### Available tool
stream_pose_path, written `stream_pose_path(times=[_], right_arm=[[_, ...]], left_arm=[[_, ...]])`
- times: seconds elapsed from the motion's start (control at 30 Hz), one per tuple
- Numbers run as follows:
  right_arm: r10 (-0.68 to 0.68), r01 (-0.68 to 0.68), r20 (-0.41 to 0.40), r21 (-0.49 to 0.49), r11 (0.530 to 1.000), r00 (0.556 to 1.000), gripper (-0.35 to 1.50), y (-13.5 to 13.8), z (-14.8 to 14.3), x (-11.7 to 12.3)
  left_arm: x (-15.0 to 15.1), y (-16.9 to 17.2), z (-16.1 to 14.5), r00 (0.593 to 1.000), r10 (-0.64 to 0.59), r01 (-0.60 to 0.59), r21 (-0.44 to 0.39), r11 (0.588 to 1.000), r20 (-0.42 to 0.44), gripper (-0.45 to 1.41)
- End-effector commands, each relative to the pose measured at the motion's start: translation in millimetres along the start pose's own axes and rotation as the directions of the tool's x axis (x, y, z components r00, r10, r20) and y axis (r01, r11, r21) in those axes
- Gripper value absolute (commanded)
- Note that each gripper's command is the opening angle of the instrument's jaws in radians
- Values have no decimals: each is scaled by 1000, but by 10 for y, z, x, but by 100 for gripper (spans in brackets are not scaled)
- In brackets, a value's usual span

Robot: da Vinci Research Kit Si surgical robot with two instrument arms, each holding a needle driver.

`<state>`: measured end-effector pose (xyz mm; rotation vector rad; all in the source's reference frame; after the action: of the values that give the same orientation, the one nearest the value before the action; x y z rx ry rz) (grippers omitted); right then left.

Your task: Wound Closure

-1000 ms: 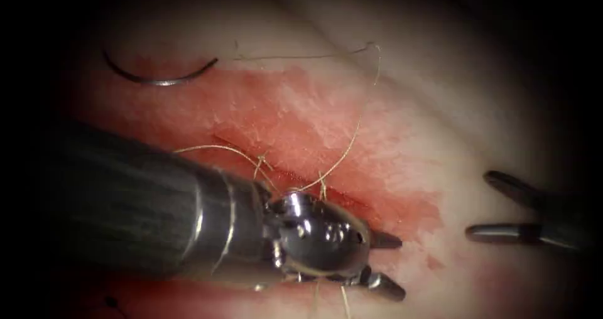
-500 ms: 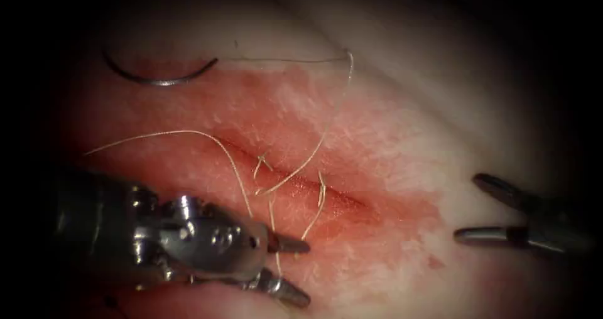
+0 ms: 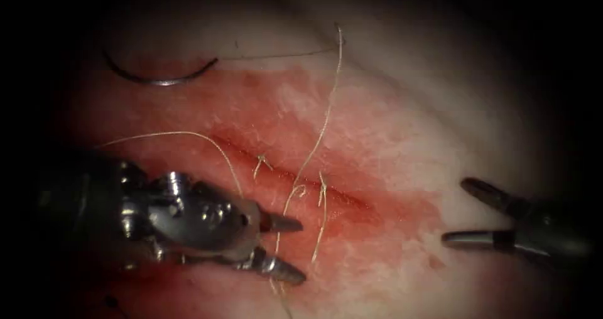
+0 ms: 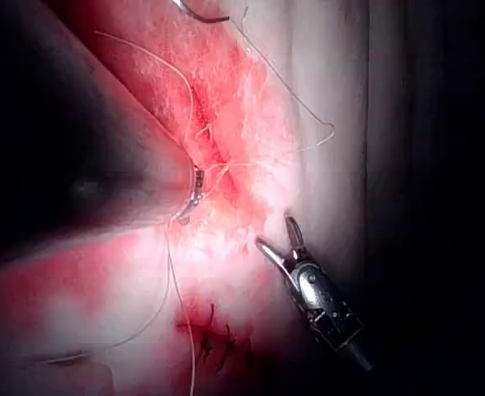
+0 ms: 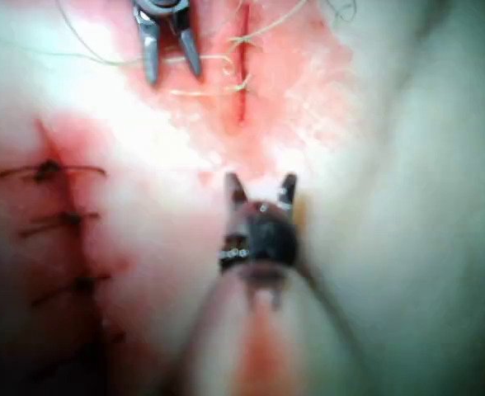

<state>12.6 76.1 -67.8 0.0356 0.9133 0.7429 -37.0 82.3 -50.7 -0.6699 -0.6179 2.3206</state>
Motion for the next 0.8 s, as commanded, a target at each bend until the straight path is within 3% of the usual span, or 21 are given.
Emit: stream_pose_path(times=[0.03,0.27,0.47,0.8], right_arm=[[0,0,-2,3,1000,1000,140,-4,8,-3],[-2,2,2,11,1000,1000,140,-6,8,-4],[-2,2,10,13,1000,1000,138,-9,8,-4],[-3,3,8,19,1000,1000,138,-11,9,-4]], left_arm=[[0,3,11,999,-37,37,2,999,5,61],[2,0,17,985,-173,173,53,983,-9,60],[-1,-10,15,977,-212,213,92,973,-20,60],[-8,18,14,978,-209,209,130,969,-17,58]])
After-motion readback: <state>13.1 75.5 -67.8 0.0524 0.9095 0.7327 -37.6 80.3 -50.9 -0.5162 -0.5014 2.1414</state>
